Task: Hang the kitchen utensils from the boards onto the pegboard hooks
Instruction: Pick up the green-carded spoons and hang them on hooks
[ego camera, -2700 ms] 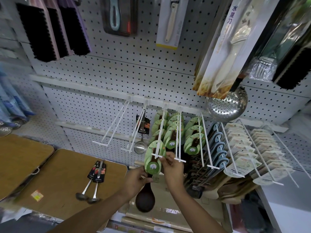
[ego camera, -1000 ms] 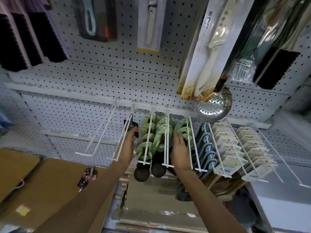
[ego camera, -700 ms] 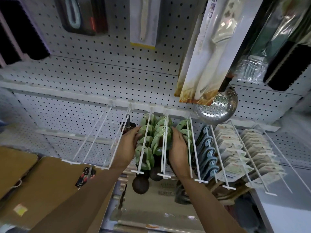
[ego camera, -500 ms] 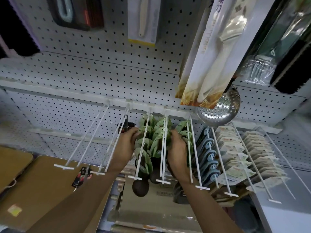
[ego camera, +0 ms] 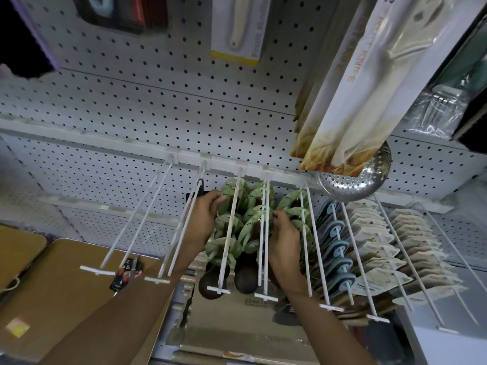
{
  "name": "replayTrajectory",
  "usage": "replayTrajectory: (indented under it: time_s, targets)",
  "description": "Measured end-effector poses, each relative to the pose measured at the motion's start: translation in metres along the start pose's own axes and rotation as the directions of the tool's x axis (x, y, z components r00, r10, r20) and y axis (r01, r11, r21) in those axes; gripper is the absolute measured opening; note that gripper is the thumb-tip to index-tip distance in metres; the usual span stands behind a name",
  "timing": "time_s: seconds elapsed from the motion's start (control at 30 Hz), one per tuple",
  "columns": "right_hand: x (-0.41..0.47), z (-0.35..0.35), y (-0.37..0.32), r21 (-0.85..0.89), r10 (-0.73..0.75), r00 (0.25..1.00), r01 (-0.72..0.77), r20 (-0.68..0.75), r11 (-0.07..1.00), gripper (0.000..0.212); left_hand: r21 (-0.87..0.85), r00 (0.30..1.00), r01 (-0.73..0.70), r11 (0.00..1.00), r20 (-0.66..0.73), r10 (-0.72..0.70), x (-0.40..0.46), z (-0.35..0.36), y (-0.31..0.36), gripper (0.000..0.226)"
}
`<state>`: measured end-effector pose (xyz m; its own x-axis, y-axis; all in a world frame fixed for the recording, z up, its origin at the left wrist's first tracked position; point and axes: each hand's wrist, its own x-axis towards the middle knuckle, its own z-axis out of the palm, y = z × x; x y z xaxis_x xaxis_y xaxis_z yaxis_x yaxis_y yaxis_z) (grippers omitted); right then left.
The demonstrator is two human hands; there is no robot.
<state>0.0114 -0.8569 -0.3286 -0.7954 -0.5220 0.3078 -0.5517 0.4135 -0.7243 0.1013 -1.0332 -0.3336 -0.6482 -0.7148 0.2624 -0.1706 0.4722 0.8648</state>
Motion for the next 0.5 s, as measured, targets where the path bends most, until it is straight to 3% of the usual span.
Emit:
replayTrajectory:
  time_s: [0.1, 0.27, 0.4, 0.5]
  targets:
    - [0.006, 0.0, -0.002, 0.007, -0.07, 0.994, 0.071, -0.088, 0.997, 0.044, 0.02, 0.999, -0.038, 0.999, 0.015, 0.038, 0.003, 0.0, -0.006, 0.023]
    - [0.025, 0.006, -0.011, 0.114, 0.027, 0.993, -0.013, -0.117, 0.993, 0.046, -0.058, 0.996, -0.074, 0.996, 0.051, 0.077, 0.003, -0.003, -0.006, 0.024]
    - [0.036, 0.013, -0.007, 0.092, 0.042, 0.987, -0.028, -0.156, 0.995, 0.028, -0.135, 0.992, -0.068, 0.988, 0.096, 0.082, 0.004, -0.006, -0.004, 0.029]
    - [0.04, 0.016, -0.006, 0.12, 0.072, 0.989, -0.057, -0.13, 0.991, 0.022, -0.088, 0.991, -0.085, 0.992, 0.094, 0.094, 0.005, -0.008, -0.004, 0.029]
